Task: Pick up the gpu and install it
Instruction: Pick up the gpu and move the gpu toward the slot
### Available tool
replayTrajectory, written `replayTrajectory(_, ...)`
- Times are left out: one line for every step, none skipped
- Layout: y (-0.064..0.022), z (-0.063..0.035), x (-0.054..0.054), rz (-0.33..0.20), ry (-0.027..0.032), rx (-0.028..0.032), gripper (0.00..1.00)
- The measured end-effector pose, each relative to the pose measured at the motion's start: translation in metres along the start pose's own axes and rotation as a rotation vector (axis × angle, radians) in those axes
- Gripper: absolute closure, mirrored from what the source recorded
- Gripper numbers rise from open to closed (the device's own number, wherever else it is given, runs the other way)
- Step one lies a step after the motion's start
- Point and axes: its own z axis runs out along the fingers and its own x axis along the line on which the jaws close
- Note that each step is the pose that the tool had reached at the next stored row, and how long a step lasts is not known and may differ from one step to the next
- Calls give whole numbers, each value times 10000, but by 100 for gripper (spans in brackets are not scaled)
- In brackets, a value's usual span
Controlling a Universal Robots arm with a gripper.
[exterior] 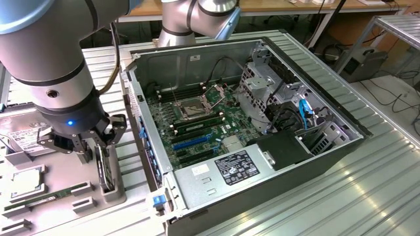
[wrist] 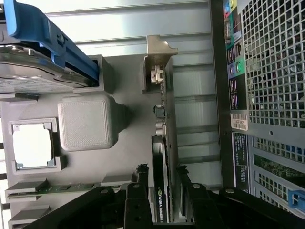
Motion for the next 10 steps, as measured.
replayTrajectory(8,9,1,6,-1,-1,64)
replayTrajectory(13,19,2,10,-2,-1,64)
replayTrajectory(19,33,3,17,-2,-1,64)
replayTrajectory(20,47,3,21,-3,-1,64)
replayTrajectory(20,66,4,30,-5,0,64)
replayTrajectory(20,80,5,38,-7,0,64)
replayTrajectory(20,93,6,45,-9,-1,64)
replayTrajectory(19,103,7,52,-10,0,64)
replayTrajectory(19,113,8,56,-11,0,64)
replayTrajectory(18,123,9,59,-13,-2,64)
